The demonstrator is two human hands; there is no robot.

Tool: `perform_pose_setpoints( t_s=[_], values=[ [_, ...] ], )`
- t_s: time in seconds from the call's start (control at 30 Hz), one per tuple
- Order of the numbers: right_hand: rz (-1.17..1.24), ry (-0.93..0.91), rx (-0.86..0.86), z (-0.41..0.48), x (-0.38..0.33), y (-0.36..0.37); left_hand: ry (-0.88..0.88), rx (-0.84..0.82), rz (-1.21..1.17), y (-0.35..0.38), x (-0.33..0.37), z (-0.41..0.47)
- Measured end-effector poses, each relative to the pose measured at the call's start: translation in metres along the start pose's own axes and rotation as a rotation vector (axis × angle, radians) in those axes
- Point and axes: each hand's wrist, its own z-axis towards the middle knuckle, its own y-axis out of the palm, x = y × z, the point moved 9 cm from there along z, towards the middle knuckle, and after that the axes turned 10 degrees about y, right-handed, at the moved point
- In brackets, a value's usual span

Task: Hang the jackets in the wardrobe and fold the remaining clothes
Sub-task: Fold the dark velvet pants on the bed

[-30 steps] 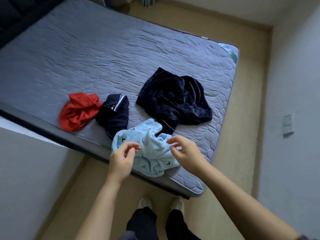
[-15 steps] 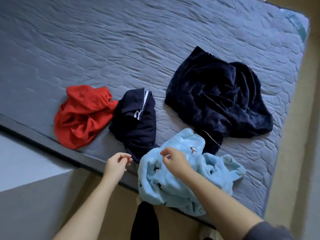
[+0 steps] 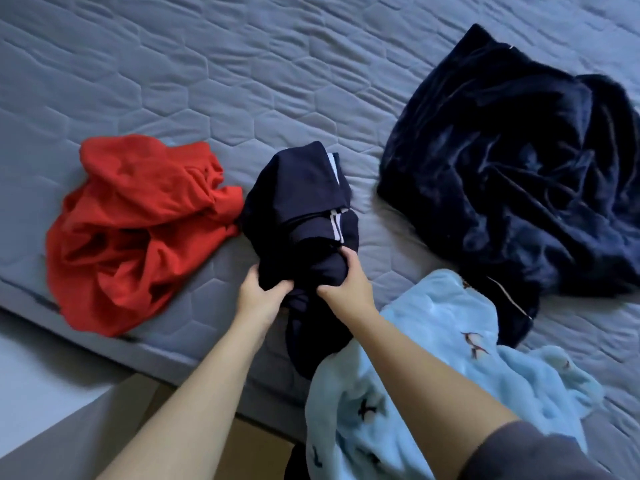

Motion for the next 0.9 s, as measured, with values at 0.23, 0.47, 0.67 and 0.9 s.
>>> perform_pose_setpoints(
  t_s=[0.23, 0.47, 0.67, 0.9],
  values=[
    [0.443, -0.198, 0.166, -0.082, -0.032, -0.161, 0.254, -0.347, -0.303, 0.072, 0.131, -0.077],
    [0.675, -0.208, 0.420, -0.143, 0.033, -0.341, 0.228, -0.728, 0.337, 0.162, 0.109, -0.189],
    [0.466, -0.142, 0.484, -0.156, 0.140, -0.424, 0.160, -0.777, 1.145, 0.182, 0.011, -0.237],
    [0.100, 0.109, 0.356, -0.120, 0.261, -0.377, 0.189, -0.677, 1.302, 0.209, -0.015, -0.234]
  ],
)
